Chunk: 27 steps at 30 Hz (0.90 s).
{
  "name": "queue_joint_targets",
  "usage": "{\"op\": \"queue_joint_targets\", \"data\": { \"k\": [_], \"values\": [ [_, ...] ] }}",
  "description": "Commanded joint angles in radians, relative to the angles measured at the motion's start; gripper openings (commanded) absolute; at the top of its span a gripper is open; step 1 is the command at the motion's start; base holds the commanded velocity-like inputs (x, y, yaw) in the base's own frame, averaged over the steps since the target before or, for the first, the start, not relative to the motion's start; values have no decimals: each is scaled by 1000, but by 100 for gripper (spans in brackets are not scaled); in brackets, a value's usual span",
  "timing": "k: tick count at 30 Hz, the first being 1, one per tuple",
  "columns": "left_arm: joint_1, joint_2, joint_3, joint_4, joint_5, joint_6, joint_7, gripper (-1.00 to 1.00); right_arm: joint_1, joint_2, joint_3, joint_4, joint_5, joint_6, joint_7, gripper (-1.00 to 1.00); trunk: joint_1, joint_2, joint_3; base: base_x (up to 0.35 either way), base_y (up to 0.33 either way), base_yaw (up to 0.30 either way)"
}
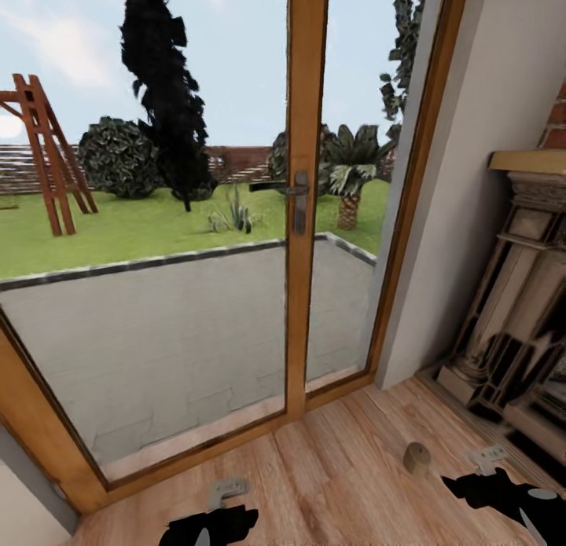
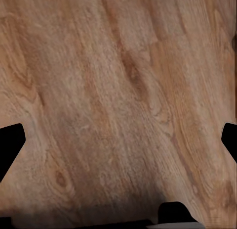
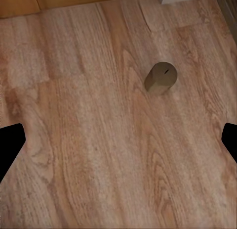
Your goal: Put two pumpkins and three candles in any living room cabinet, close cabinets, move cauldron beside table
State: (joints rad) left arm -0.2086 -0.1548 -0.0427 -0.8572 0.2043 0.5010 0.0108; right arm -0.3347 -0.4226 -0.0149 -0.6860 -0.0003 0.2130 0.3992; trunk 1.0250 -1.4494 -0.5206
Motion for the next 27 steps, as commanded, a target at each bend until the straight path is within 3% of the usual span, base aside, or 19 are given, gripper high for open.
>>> {"op": "queue_joint_targets", "data": {
  "k": [1, 12, 27],
  "values": [
    [0, 0, -5, -3, 6, 5, 1, 100, 0, 0, -2, -3, 0, 7, 8, 100, 0, -1, -3, 0, 0, -161],
    [7, 3, -25, -10, 8, 3, 3, 100, 0, -1, -2, -9, 0, 8, 20, 100, 0, -1, -18, -6, -35, -161],
    [8, 0, -29, -11, 7, 1, 8, 100, -2, -1, -5, -9, -4, 47, 20, 100, 0, -1, -39, -66, -288, -169]
  ]
}}
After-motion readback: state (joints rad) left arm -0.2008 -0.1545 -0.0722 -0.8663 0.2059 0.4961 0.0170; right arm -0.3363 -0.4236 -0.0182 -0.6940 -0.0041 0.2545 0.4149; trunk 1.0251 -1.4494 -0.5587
